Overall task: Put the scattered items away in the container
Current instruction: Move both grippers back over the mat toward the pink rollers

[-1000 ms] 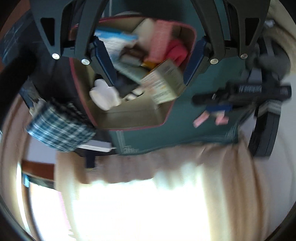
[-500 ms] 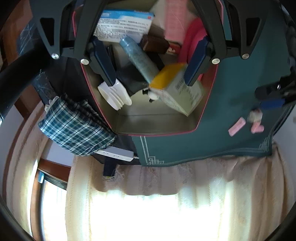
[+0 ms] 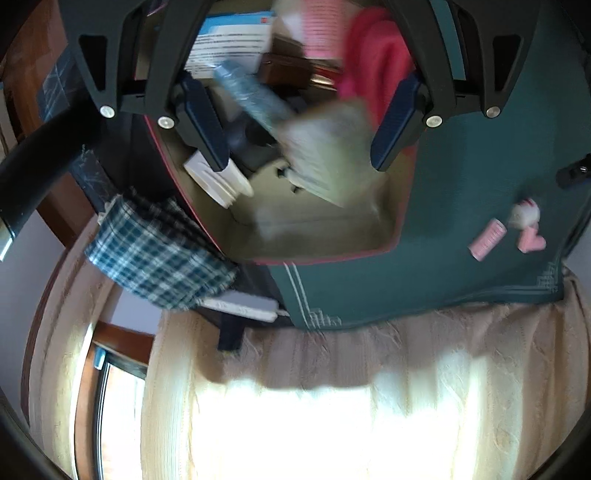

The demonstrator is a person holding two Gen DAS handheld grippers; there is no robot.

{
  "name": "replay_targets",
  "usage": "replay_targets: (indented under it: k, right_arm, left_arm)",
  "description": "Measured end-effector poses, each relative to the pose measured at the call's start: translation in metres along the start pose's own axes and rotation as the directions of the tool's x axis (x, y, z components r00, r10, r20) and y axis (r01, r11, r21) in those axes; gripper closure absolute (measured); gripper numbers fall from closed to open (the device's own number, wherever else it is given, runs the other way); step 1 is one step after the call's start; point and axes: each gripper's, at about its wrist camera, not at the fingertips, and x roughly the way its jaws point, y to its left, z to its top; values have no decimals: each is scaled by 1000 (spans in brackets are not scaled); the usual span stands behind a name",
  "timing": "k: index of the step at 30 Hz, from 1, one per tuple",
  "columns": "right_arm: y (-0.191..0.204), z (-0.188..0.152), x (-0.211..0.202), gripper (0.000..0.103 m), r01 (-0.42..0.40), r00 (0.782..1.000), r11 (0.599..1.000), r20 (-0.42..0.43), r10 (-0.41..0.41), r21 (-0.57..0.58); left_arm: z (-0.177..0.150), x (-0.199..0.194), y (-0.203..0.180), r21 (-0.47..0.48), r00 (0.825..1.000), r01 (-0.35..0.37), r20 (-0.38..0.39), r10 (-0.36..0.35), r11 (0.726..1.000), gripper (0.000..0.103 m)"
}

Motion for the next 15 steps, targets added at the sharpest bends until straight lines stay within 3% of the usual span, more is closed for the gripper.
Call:
replay_targets:
  k: [4,7,15]
  right_arm:
    - [33,5,-25,22,-106,989,994,105,107,-18]
    - [67,7,-33,22,-190,971,980,135,197,-64]
    - [150,-5,1,22,-365,930,922,-3,367,-130]
  left_arm:
    - [2,-6,37,-57,999,-54,5,54,997,18]
    - [5,-8,54,-64,997,-70,9,70,995,18]
    - [8,-12,87,-89,995,-93,15,95,992,18]
